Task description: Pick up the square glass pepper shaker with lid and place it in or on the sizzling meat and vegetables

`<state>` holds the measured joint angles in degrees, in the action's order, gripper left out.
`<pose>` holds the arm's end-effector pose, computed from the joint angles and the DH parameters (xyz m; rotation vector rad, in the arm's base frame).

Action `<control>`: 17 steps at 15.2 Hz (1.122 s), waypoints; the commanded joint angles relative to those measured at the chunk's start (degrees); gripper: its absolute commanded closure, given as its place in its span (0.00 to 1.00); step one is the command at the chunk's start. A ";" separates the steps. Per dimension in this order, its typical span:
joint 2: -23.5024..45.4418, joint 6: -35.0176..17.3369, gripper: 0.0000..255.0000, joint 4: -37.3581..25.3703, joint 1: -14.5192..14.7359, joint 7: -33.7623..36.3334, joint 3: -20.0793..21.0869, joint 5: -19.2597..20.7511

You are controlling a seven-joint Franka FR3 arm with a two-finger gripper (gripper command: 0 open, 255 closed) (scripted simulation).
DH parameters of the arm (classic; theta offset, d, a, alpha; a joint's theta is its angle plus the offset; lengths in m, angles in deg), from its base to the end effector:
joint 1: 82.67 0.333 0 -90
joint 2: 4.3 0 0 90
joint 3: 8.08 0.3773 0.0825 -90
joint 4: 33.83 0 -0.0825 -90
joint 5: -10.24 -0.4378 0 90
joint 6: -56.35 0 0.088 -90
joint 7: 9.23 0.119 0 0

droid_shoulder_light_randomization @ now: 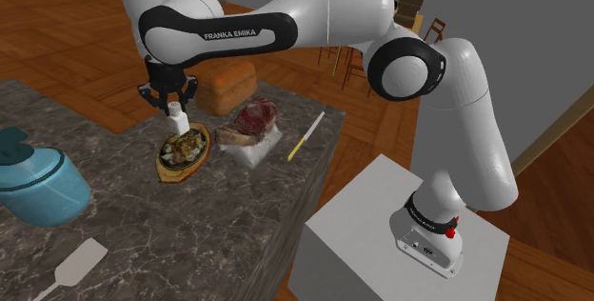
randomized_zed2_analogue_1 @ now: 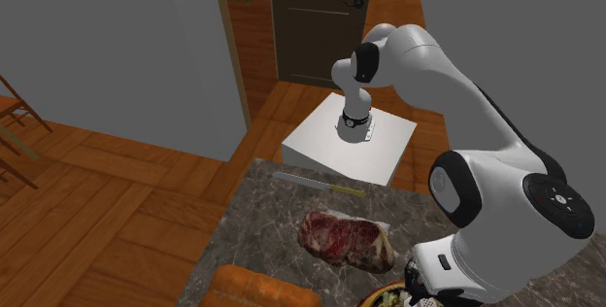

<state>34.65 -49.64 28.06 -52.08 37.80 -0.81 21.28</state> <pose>0.6979 0.4772 0.4658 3.1077 -0.2295 0.2230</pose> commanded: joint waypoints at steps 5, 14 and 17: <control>0.00 -4.02 1.00 4.03 -0.18 0.59 -0.05 0.19; 0.01 -4.01 0.00 4.01 -0.18 0.59 -0.05 0.20; 0.01 -4.01 0.00 4.01 -0.18 0.59 -0.05 0.20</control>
<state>34.66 -53.65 32.07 -52.26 38.39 -0.86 21.47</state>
